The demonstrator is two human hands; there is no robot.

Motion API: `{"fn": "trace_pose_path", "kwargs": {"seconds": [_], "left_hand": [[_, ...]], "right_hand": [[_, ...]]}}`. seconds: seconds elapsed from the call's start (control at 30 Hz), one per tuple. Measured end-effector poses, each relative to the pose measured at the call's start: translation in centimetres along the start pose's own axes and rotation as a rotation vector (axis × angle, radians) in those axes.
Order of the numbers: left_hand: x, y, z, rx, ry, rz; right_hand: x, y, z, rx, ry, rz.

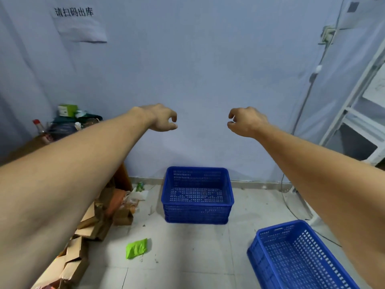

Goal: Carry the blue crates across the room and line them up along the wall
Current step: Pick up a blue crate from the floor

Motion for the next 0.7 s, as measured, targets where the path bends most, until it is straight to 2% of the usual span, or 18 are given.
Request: {"fn": "trace_pose_path", "kwargs": {"seconds": [0.2, 0.37, 0.7], "left_hand": [[4.6, 11.1, -2.1, 0.019, -0.034, -0.044], [9.7, 20.9, -5.0, 0.013, -0.119, -0.048], [26.1, 34.1, -4.3, 0.072, -0.24, -0.326]], "right_hand": [[5.7, 10.4, 0.5, -0.015, -0.021, -0.062], [11.5, 18.1, 2.8, 0.1, 0.087, -0.078], [27.1, 24.8, 12.5, 0.354, 0.164, -0.323]]}}
Point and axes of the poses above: each hand's wrist, its own y-axis towards the middle knuckle, its own x-axis out of the palm, z = x × y, the point moved 10 cm from there along y, towards the middle knuckle, and after that the axes turned 8 degrees about y, right-handed, at the moved point
